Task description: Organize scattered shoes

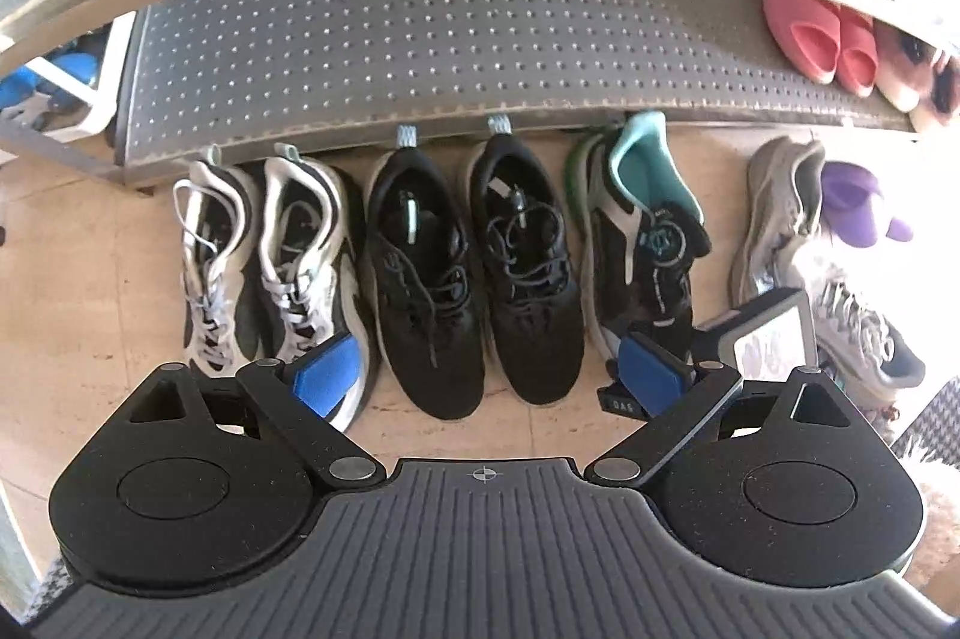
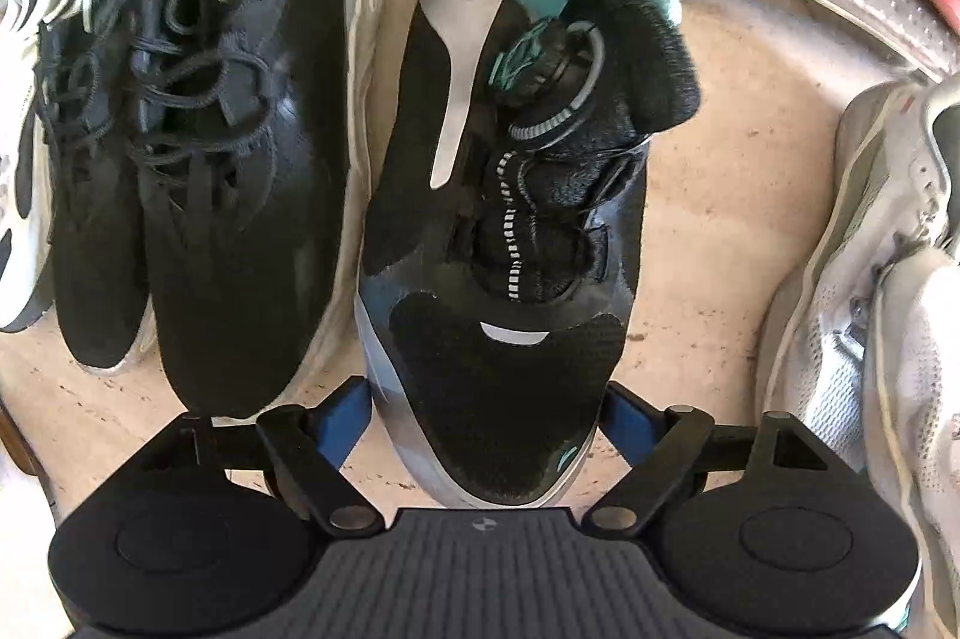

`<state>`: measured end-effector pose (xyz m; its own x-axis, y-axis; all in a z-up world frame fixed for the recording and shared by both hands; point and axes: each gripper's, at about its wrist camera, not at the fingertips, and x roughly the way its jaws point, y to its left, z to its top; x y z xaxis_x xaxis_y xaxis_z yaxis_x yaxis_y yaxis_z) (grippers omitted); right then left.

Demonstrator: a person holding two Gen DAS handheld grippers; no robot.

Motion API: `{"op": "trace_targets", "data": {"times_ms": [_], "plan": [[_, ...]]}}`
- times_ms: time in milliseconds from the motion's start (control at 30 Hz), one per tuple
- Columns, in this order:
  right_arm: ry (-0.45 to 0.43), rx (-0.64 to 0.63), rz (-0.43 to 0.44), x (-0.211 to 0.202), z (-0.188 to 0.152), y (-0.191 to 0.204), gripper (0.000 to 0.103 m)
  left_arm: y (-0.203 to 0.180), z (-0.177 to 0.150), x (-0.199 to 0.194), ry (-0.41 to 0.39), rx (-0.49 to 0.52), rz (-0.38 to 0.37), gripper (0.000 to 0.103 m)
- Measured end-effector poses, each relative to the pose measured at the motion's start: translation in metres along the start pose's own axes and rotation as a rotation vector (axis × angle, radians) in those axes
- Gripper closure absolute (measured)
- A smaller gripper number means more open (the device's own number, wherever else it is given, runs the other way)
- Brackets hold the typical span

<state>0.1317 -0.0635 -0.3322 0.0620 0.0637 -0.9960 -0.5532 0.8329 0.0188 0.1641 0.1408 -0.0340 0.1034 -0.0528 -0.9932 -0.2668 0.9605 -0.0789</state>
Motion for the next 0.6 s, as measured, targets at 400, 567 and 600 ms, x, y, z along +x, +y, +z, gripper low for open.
{"op": "trace_targets", "data": {"times_ms": [400,567,600], "plan": [[-0.127,0.269,-0.075,-0.179,-0.044,-0.102,0.013,-0.034,-0.014,0.0,-0.017,0.11,-0.007,0.007],[-0.252,0.686,0.017,-0.25,-0.11,-0.156,0.012,-0.037,-0.05,-0.003,-0.054,0.139,0.045,0.007],[-0.292,0.778,0.063,-0.263,-0.136,-0.163,0.012,-0.038,-0.058,-0.004,-0.061,0.145,0.056,0.007]]}}
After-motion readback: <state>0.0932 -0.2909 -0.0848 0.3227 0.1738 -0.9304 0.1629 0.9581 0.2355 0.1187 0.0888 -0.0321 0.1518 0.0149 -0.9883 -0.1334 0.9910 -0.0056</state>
